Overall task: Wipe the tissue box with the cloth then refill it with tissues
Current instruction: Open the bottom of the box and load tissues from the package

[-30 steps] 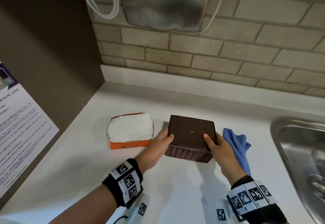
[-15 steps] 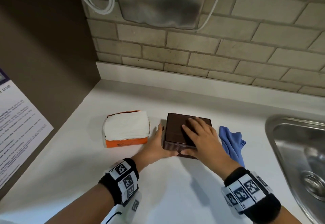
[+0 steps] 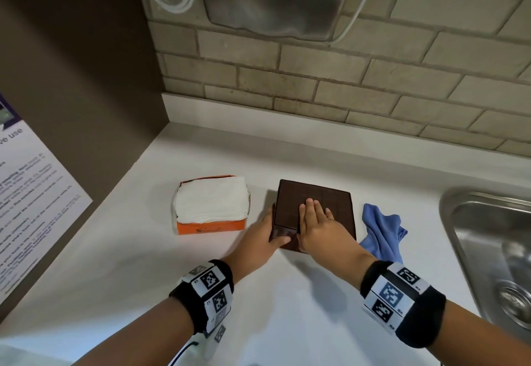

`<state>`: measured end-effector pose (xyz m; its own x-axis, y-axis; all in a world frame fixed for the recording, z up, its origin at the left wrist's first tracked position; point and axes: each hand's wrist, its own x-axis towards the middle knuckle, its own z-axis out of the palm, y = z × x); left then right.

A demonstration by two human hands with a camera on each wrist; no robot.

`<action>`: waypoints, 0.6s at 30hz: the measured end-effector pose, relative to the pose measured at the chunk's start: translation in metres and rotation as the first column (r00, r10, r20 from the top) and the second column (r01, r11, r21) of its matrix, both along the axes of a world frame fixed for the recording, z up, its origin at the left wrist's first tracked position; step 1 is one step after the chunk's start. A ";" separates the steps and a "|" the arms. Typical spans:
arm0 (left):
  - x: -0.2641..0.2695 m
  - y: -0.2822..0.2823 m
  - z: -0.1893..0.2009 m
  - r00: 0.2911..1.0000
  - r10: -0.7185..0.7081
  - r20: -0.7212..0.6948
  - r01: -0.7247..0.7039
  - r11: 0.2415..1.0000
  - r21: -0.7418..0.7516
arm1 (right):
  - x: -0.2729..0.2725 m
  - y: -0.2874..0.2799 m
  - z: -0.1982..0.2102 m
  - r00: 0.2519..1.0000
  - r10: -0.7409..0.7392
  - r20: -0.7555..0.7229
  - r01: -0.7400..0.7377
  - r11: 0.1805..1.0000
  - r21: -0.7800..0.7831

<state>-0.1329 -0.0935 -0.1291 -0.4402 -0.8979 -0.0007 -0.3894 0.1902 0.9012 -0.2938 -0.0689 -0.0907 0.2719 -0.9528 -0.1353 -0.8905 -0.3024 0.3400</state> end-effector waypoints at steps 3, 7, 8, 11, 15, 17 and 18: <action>0.000 0.000 0.002 0.999 -0.007 0.042 0.007 1.000 0.011 | -0.001 -0.002 0.005 1.000 0.006 -0.017 -0.005 0.999 0.032; 0.000 0.001 0.003 0.998 -0.007 0.061 0.005 1.000 0.028 | -0.003 -0.007 0.016 1.000 -0.013 0.016 0.011 0.993 0.114; 0.001 0.001 0.003 0.998 -0.011 0.058 0.009 0.999 0.038 | -0.001 -0.008 0.022 1.000 0.006 -0.017 -0.004 0.994 0.107; 0.001 0.001 0.003 0.998 -0.027 0.064 0.025 0.999 0.040 | -0.001 -0.008 0.026 0.993 0.092 -0.073 -0.083 0.990 0.114; 0.002 0.000 0.000 0.995 -0.020 0.095 0.018 1.000 0.020 | 0.005 -0.006 0.025 1.000 0.025 -0.004 -0.024 0.988 0.155; 0.002 -0.001 -0.002 0.994 -0.018 0.112 0.016 1.000 0.015 | 0.006 -0.004 0.026 0.999 -0.001 0.039 -0.004 0.991 0.133; 0.002 -0.001 -0.002 0.993 -0.014 0.119 0.012 1.000 0.015 | 0.008 -0.002 0.027 1.000 -0.011 0.020 0.008 0.989 0.148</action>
